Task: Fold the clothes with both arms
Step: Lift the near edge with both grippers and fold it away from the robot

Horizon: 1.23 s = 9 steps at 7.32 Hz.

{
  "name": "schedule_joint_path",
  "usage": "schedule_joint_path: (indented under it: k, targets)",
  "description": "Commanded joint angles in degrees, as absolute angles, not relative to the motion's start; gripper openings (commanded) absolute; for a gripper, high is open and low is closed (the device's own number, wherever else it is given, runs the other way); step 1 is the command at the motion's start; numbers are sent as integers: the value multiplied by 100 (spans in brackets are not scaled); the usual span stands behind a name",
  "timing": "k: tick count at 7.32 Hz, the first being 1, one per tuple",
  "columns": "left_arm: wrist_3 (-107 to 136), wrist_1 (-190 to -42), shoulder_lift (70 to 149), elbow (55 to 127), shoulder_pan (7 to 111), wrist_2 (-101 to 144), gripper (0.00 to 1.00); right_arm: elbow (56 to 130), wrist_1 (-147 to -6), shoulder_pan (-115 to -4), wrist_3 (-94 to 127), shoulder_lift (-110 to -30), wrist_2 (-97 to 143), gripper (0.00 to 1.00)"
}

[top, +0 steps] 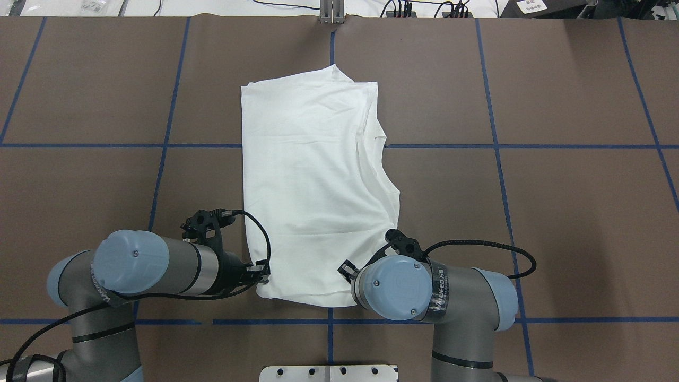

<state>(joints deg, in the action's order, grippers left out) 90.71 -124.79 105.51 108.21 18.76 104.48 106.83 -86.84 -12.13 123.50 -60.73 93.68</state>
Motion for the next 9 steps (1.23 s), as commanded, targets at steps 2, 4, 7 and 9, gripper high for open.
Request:
schedule_joint_path:
  k: [2,4,7,9]
  targets:
    - [9096,-12253,10346,11800,1899,10916,0,12150,-10199,-1135,12383,-6091,9457,0]
    - [9105,-11203,10362,12809,1881,11186,0,13197,-11194,-1046,12393,-6029,9658,0]
    - [9027,-10591,10608,13000,2370,11540,0,13009,-11496,-1439,11537,-5590,9651,0]
    - [8468,-10539,10966,12440,2985,11549,0,12274,-11443,-2019,10813,-5049,9659,0]
